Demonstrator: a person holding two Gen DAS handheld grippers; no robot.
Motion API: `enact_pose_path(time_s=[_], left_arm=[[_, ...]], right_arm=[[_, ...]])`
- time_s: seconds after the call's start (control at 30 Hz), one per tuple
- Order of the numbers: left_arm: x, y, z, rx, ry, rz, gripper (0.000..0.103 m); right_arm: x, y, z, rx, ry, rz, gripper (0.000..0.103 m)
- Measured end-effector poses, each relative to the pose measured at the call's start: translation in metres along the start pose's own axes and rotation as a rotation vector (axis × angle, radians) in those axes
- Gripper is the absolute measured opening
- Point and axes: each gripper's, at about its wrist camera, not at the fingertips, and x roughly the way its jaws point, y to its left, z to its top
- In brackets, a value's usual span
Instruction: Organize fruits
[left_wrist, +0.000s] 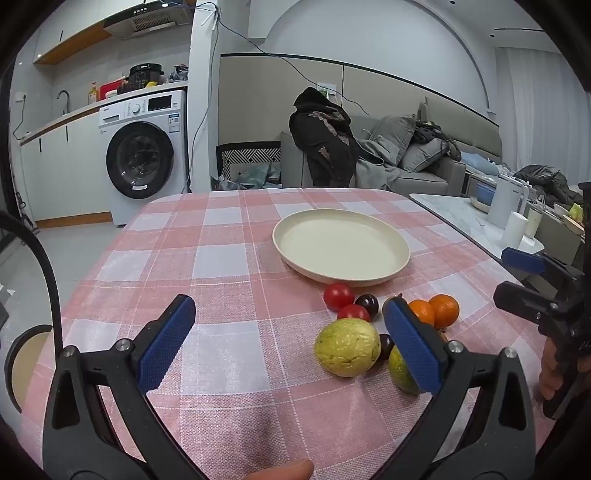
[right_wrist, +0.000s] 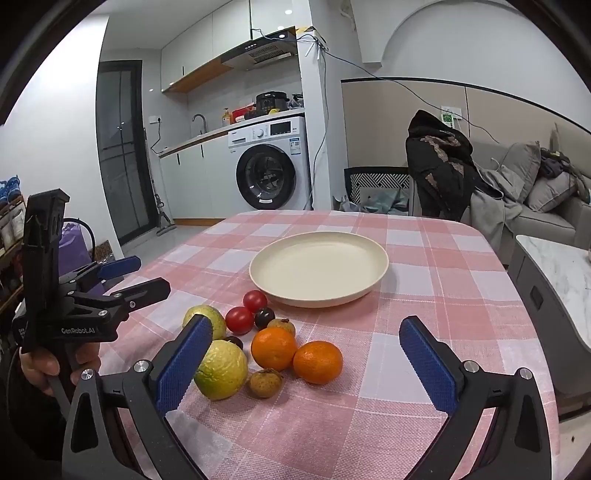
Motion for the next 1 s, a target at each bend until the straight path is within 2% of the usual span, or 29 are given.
enact_pose_path(time_s=[1.0], left_arm=[[-0.003, -0.001, 0.001, -0.013, 0.002, -0.009, 0.102]], right_arm=[[0.004, 0.009, 0.0, -0.035, 0.021, -0.015, 0.103]])
